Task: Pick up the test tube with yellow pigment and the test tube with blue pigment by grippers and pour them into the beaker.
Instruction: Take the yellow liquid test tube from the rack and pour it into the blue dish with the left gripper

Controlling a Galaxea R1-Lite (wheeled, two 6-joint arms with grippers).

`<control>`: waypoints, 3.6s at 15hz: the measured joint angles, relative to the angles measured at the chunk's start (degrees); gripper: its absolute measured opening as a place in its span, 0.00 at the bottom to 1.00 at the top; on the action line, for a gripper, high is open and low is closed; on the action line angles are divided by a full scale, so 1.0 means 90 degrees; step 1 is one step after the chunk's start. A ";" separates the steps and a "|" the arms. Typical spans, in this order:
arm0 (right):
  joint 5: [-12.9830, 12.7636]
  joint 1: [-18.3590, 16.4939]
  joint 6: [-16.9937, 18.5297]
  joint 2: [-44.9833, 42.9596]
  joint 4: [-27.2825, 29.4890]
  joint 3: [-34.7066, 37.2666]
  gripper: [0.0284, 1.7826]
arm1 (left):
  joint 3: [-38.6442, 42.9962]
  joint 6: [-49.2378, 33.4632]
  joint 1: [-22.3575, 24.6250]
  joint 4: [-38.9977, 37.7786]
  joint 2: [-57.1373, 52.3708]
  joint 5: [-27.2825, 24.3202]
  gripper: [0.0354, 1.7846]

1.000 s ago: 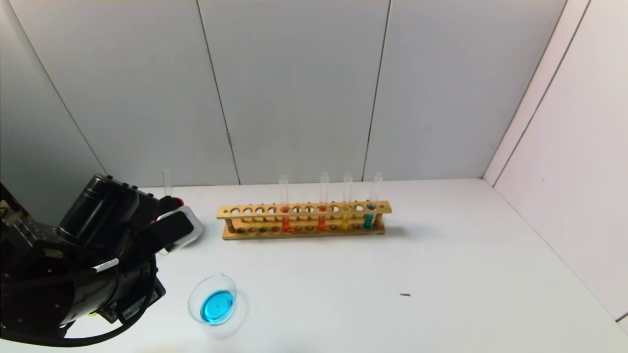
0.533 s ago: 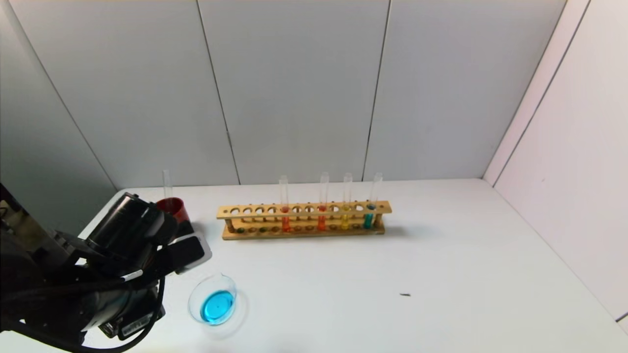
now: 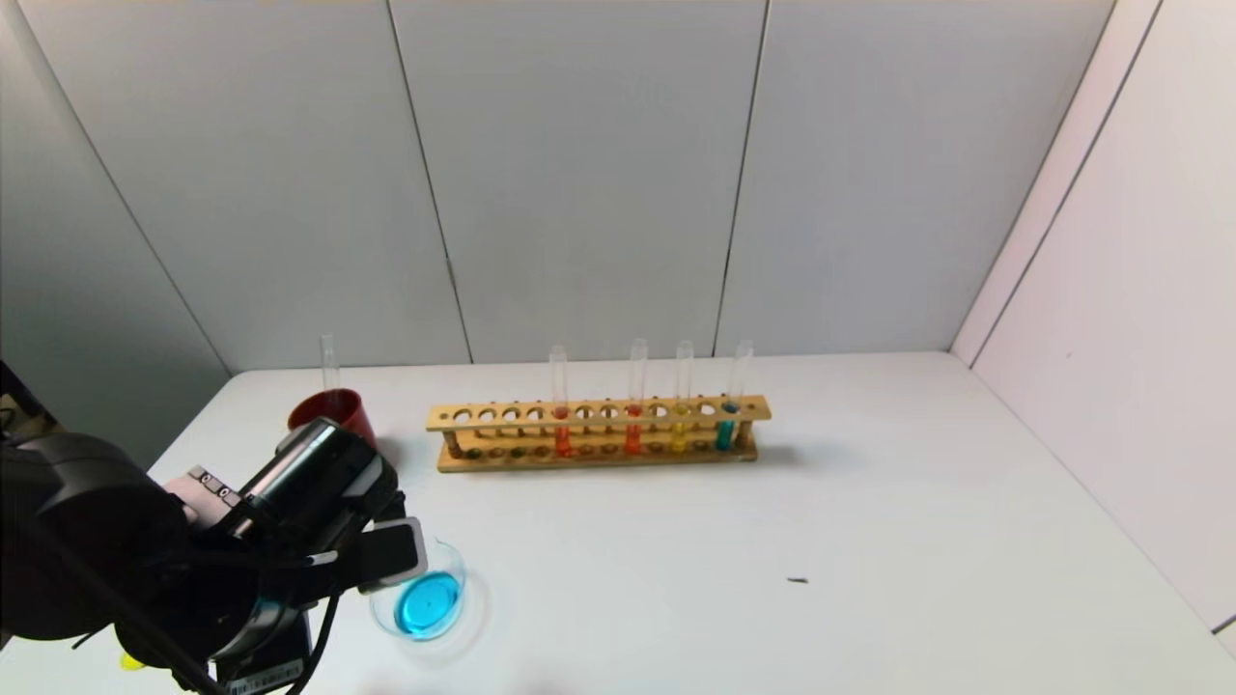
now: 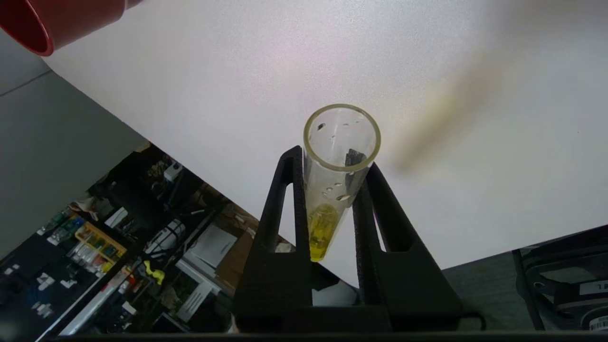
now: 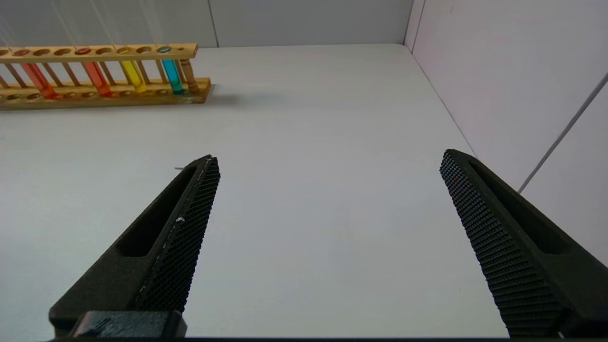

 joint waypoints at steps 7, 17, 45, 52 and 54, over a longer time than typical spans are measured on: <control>-0.0003 0.0000 0.0000 0.0000 0.0000 0.0000 0.95 | -0.1097 0.0141 -0.0028 0.0994 0.0947 0.0284 0.16; 0.0000 0.0000 0.0000 0.0000 0.0000 0.0000 0.95 | -0.2545 0.0267 -0.0080 0.2541 0.2037 0.0656 0.16; 0.0000 0.0000 -0.0003 0.0000 0.0000 0.0003 0.95 | -0.4395 0.0236 -0.0442 0.4809 0.3220 0.1093 0.16; 0.0000 0.0000 0.0000 0.0000 0.0000 0.0003 0.95 | -0.4582 0.0211 -0.0588 0.4967 0.3519 0.1117 0.16; 0.0000 0.0000 0.0000 0.0000 0.0000 0.0003 0.95 | -0.4649 0.0206 -0.0614 0.5050 0.3553 0.1124 0.16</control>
